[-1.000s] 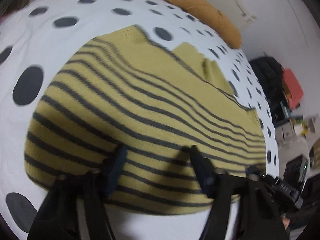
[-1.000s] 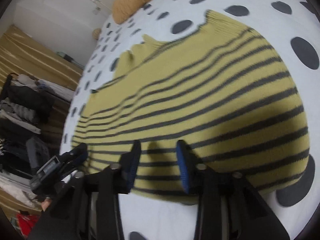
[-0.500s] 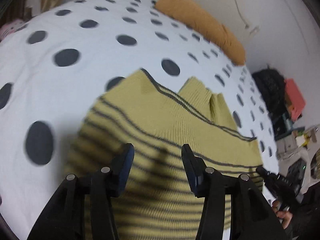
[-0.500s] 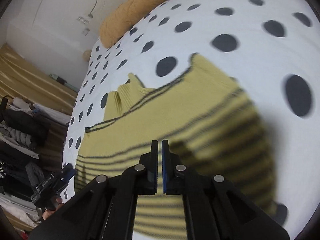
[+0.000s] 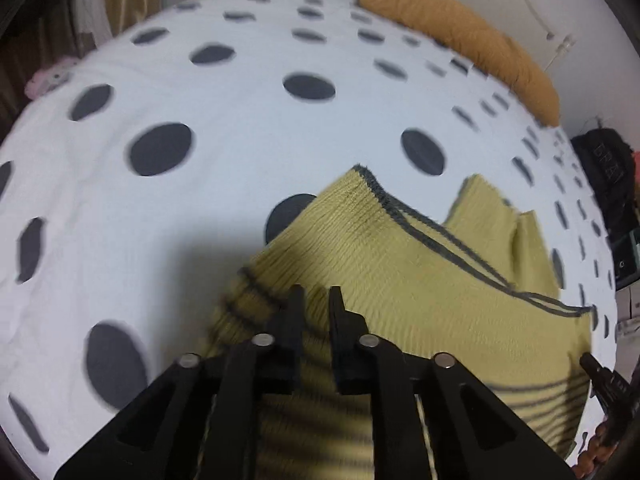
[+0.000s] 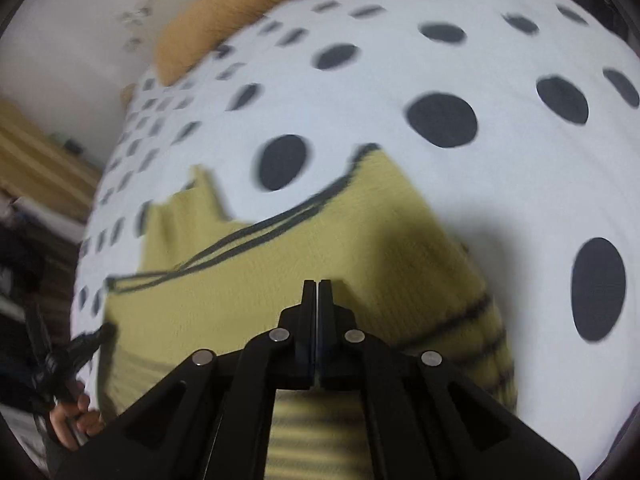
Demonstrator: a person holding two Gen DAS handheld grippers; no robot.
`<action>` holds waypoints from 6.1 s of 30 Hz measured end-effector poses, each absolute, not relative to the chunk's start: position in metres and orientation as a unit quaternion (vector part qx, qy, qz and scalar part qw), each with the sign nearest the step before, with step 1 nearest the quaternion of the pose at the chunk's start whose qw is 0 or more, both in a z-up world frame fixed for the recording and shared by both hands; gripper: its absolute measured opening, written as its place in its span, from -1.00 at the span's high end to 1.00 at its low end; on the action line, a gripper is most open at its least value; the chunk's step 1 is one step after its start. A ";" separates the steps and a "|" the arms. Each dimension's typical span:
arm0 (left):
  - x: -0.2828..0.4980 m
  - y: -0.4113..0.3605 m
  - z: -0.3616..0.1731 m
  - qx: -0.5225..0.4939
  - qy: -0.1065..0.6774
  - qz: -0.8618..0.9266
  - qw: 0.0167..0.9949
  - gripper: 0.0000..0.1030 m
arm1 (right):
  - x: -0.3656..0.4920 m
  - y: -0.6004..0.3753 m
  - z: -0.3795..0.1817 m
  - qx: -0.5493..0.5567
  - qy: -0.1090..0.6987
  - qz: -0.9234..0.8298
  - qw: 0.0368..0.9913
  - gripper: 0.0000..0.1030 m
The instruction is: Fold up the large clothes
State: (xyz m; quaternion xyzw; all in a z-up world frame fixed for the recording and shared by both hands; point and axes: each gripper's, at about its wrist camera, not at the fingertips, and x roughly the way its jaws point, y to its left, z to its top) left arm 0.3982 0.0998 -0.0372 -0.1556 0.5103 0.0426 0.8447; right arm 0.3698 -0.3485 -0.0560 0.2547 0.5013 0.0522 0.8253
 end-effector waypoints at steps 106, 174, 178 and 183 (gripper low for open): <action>0.212 0.083 -0.060 -0.253 0.546 -0.076 0.795 0.61 | 0.216 -0.275 -0.074 0.321 0.549 0.096 0.766 1.00; 0.076 0.172 -0.086 -0.391 0.501 -0.014 0.772 0.31 | 0.237 -0.155 -0.064 0.178 0.629 0.068 0.754 0.90; 0.071 0.178 -0.093 -0.412 0.494 -0.023 0.766 0.14 | 0.255 -0.096 -0.021 0.126 0.642 0.138 0.744 -0.06; 0.070 0.182 -0.099 -0.416 0.496 -0.031 0.762 0.09 | 0.274 0.006 0.001 0.018 0.656 0.177 0.734 -0.76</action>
